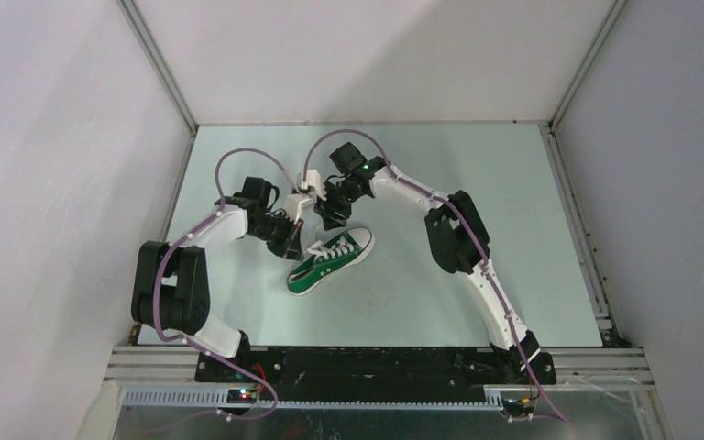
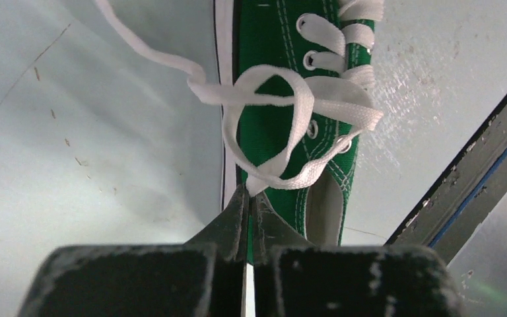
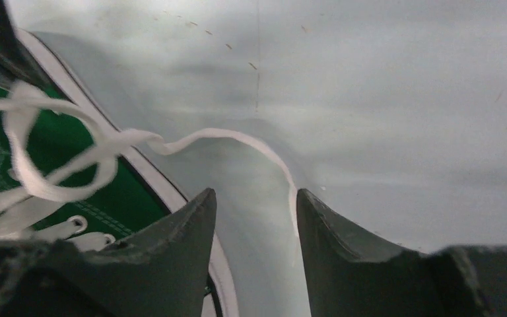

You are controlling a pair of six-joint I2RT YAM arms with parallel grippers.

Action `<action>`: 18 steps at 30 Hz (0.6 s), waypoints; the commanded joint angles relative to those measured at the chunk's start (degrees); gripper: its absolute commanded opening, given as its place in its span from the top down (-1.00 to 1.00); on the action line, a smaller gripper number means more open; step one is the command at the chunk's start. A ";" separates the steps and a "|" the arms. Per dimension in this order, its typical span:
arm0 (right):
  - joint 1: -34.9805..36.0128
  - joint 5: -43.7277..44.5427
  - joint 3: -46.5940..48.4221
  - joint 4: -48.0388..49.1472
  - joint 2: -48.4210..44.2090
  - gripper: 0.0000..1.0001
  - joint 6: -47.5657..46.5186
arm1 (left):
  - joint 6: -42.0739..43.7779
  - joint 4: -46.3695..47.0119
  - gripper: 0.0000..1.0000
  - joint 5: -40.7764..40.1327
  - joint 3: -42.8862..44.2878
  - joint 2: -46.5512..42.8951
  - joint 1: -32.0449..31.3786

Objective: Tie the shoes
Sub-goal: Cross the shoelace with the shoelace.

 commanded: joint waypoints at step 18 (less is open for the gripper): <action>7.27 19.92 6.47 -13.57 7.59 0.27 -19.99 | -13.93 0.12 1.00 -6.80 -0.02 -3.67 1.86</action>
